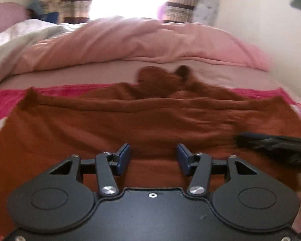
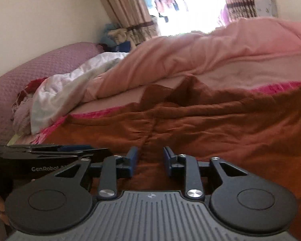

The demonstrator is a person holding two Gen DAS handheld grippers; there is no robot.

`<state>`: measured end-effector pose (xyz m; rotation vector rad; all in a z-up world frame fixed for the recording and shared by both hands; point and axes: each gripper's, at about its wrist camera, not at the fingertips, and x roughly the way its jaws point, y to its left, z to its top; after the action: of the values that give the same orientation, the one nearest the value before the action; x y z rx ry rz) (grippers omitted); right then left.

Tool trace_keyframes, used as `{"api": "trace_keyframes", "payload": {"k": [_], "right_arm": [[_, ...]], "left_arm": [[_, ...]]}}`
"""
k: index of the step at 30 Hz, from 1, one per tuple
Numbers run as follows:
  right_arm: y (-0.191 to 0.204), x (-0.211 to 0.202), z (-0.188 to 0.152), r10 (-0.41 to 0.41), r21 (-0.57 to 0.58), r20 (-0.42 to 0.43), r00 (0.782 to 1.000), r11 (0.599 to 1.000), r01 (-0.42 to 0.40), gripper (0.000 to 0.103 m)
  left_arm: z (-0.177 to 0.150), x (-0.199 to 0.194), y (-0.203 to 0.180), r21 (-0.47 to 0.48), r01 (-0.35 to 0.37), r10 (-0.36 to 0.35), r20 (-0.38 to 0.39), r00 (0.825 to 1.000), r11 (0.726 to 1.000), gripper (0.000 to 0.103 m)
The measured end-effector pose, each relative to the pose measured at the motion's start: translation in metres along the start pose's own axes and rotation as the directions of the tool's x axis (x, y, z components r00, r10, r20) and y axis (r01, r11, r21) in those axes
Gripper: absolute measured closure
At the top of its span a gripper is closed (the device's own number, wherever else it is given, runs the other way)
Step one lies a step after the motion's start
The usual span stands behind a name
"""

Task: Fold large clothes
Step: 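Fold the hem over toward the collar and open both tools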

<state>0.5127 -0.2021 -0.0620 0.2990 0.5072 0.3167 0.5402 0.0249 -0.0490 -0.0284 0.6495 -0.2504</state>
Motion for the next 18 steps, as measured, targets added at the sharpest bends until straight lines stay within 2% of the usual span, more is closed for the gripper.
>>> {"api": "trace_keyframes", "payload": {"k": [2,4,5,9,11,13,15,18], "right_arm": [[-0.016,-0.006,0.001,-0.036,0.015,0.011,0.999,0.999,0.036,0.087],[-0.037,-0.013,0.007,-0.093,0.033,0.022,0.995,0.995,0.092,0.084],[-0.045,-0.017,0.008,-0.129,0.033,0.026,0.991,0.991,0.128,0.08],[-0.088,-0.031,0.019,-0.269,0.033,0.027,0.963,0.963,0.268,0.079],[-0.111,-0.035,0.024,-0.339,0.048,0.026,0.94,0.94,0.338,0.08],[-0.133,-0.04,0.028,-0.375,0.099,0.024,0.927,0.923,0.371,0.08],[-0.155,-0.043,0.027,-0.359,0.174,0.007,0.933,0.92,0.352,0.086],[-0.168,-0.036,0.015,-0.367,0.228,0.013,0.93,0.907,0.354,0.088]], "left_arm": [[-0.002,0.002,0.02,-0.019,-0.036,0.036,0.002,0.999,0.999,0.049],[0.0,0.001,0.042,-0.031,-0.091,0.091,0.002,0.996,0.995,0.051],[0.0,-0.001,0.054,-0.033,-0.117,0.118,0.004,0.993,0.993,0.051],[0.013,-0.001,0.103,-0.056,-0.225,0.226,-0.005,0.974,0.973,0.051],[0.019,0.008,0.128,-0.092,-0.264,0.264,-0.019,0.964,0.96,0.051],[0.016,0.016,0.148,-0.139,-0.263,0.259,-0.047,0.965,0.955,0.049],[0.009,0.019,0.158,-0.175,-0.239,0.238,-0.028,0.971,0.955,0.048],[0.007,0.019,0.158,-0.166,-0.247,0.248,-0.014,0.969,0.955,0.047]]}}
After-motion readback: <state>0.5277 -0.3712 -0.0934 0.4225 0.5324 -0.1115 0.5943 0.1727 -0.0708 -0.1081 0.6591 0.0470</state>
